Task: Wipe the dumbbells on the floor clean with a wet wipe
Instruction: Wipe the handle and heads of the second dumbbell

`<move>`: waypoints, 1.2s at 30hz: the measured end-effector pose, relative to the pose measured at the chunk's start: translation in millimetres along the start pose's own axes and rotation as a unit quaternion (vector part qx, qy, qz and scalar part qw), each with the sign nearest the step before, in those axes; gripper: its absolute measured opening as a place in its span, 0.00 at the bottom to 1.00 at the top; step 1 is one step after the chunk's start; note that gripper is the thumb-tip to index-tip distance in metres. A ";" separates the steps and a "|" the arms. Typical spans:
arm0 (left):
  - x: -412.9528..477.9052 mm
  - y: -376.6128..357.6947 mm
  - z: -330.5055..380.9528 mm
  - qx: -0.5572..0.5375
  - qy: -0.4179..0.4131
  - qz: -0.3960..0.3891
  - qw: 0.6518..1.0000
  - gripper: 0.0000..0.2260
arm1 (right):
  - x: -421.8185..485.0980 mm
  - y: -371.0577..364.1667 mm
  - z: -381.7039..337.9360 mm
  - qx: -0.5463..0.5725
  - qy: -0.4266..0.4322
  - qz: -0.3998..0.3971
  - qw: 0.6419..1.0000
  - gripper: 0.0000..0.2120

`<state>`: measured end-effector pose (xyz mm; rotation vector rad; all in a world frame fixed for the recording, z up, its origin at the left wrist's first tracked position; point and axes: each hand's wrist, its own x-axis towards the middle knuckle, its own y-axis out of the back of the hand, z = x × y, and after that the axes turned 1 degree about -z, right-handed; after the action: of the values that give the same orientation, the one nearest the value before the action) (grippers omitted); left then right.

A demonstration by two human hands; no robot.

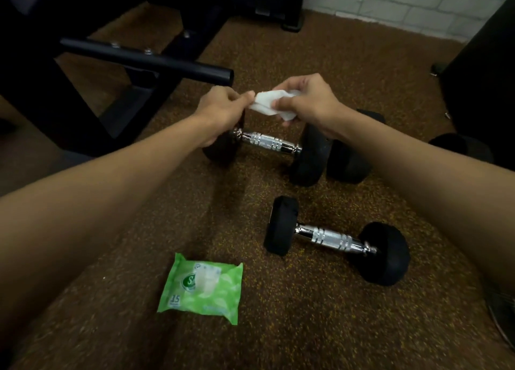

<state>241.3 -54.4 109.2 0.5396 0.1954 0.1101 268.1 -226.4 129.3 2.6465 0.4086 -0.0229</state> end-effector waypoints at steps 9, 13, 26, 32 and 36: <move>-2.0 19.1 -16.2 0.189 -0.049 0.018 0.980 0.24 | 5.1 -21.3 -19.8 0.000 -0.063 0.040 0.997 0.11; -1.1 24.0 -18.7 0.197 -0.038 -0.031 0.979 0.28 | 6.7 -25.5 -32.0 0.006 -0.072 0.074 0.995 0.10; 15.7 9.1 -22.8 0.221 -0.008 -0.066 0.973 0.30 | -0.1 -14.1 -11.1 -0.018 -0.112 0.128 0.985 0.08; 29.7 7.6 -31.8 0.101 0.033 -0.051 0.993 0.28 | 23.0 -15.4 -1.1 -0.039 -0.100 0.105 0.989 0.10; 36.4 -2.6 -43.1 -0.023 0.073 -0.052 0.996 0.27 | 46.3 -32.0 11.8 -0.111 -0.078 0.072 0.988 0.10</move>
<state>267.8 -29.5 66.0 0.4751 0.3623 0.0532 303.7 -191.4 100.8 2.4259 0.1564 -0.1313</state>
